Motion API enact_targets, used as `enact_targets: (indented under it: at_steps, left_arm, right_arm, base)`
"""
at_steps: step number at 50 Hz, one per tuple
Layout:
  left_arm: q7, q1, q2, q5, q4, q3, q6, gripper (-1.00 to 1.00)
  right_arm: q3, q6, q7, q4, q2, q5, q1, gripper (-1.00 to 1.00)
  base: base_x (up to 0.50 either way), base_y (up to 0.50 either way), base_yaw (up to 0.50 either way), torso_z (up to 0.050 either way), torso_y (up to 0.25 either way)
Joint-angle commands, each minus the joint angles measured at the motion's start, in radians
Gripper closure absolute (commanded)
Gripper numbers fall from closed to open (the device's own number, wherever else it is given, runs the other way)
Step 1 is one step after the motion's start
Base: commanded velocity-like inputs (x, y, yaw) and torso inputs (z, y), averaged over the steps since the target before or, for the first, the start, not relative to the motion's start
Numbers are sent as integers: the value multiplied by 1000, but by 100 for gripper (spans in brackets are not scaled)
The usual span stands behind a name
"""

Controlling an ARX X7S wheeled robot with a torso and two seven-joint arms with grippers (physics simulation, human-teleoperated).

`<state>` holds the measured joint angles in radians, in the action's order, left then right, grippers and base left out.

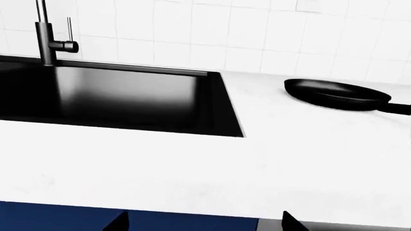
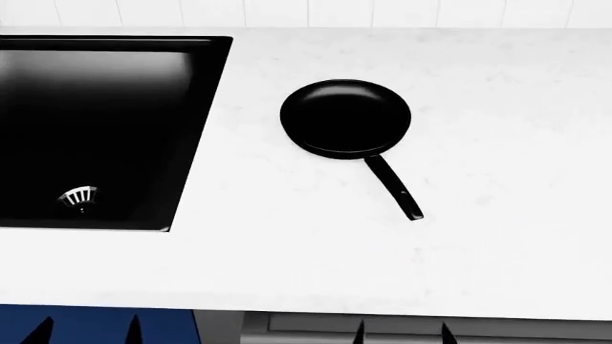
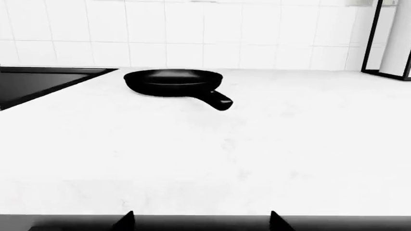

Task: Pick the pan and sponge and place them into the sink. Then turn on the water.

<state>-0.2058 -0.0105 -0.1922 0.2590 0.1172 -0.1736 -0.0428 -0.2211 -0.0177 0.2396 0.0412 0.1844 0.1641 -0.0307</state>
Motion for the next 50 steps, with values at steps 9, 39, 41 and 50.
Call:
enact_targets:
  at_steps: [9,39,41,50]
  left_arm:
    - [-79,57,-64,45,305,-14,-264,-100]
    - [-99,280,-218,275,501,97,-798,-100]
    - [-108,300,-211,276,503,86,-814,-100]
    - [-102,247,-219,278,500,109,-782,-100]
  right_arm:
    - [27,-235,47,303,83,6,-28,-100]
    - [230,-806,-19,602,316,350,-252,-100]
    - [230,-814,-17,600,320,351,-250,-100]
    - [234,-819,-24,590,317,368,-233,-100]
  base:
    - [0,0,0,0,0]
    - [56,0,0,0,0]
    - [484,0,0,0,0]
    - [500,0,0,0,0]
